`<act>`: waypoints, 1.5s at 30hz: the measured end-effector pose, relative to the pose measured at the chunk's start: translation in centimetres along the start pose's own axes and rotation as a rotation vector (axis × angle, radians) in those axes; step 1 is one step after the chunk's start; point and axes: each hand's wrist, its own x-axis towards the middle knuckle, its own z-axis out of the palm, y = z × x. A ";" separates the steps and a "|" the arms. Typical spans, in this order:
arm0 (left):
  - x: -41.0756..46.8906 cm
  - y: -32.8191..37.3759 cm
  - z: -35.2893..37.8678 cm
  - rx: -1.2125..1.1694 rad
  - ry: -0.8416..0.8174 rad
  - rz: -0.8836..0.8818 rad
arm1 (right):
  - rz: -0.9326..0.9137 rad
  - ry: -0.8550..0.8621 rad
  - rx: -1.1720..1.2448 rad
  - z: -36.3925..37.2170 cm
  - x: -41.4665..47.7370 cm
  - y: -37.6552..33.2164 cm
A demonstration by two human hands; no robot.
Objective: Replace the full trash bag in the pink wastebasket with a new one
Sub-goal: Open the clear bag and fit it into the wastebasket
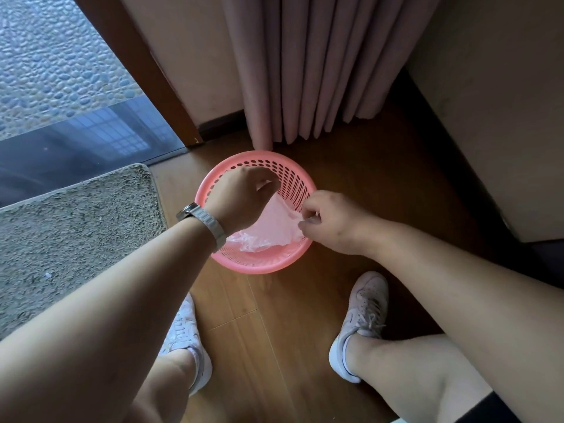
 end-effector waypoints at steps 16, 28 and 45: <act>-6.4 -9.0 -3.3 0.430 -0.341 0.128 | 0.203 -0.118 -0.458 0.2 -0.6 0.9; -8.8 -12.0 -5.0 0.664 -0.159 0.062 | 0.096 -0.305 -0.658 2.3 -0.7 0.0; -6.5 -5.5 2.3 0.321 -0.175 0.137 | 0.014 -0.109 -0.492 4.1 1.1 2.6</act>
